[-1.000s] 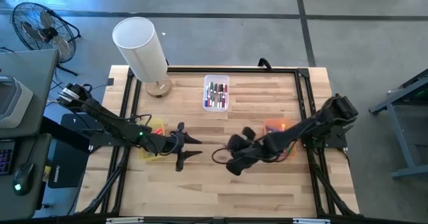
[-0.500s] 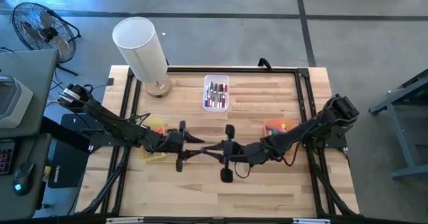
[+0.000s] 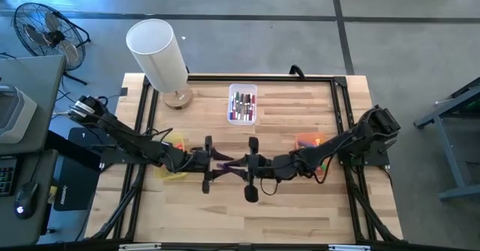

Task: Pick & Place Markers
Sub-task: Put the purple pen into the yellow bin

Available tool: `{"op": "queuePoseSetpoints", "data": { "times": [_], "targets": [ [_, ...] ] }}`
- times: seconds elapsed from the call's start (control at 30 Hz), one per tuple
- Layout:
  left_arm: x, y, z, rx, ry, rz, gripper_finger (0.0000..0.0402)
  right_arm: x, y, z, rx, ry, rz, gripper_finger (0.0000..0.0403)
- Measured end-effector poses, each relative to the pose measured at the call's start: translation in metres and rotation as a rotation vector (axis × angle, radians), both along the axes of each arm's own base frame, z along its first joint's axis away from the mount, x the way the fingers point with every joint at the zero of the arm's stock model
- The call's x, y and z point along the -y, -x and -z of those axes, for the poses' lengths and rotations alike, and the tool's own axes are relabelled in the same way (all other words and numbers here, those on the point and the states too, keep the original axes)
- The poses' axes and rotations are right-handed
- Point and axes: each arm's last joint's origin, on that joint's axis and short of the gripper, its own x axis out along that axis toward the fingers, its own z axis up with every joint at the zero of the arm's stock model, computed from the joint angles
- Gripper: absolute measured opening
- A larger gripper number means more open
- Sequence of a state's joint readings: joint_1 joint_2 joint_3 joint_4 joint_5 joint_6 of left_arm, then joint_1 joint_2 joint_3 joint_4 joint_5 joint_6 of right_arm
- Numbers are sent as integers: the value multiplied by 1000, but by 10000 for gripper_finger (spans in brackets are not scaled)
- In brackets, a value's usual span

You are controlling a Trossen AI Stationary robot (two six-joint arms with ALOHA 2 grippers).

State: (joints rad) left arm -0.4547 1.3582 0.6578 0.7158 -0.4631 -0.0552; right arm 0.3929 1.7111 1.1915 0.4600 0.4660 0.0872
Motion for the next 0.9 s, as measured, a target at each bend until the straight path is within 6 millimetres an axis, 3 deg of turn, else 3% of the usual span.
{"op": "queuePoseSetpoints", "data": {
  "times": [0.6, 0.9],
  "targets": [
    [-1, -2, -3, 21, -17, -17, 167, 2, 1, 7, -68, -5, 62, 3],
    [-1, -1, 16, -153, -56, -27, 167, 3, 8, 29, -266, -17, 149, 0]
  ]
}}
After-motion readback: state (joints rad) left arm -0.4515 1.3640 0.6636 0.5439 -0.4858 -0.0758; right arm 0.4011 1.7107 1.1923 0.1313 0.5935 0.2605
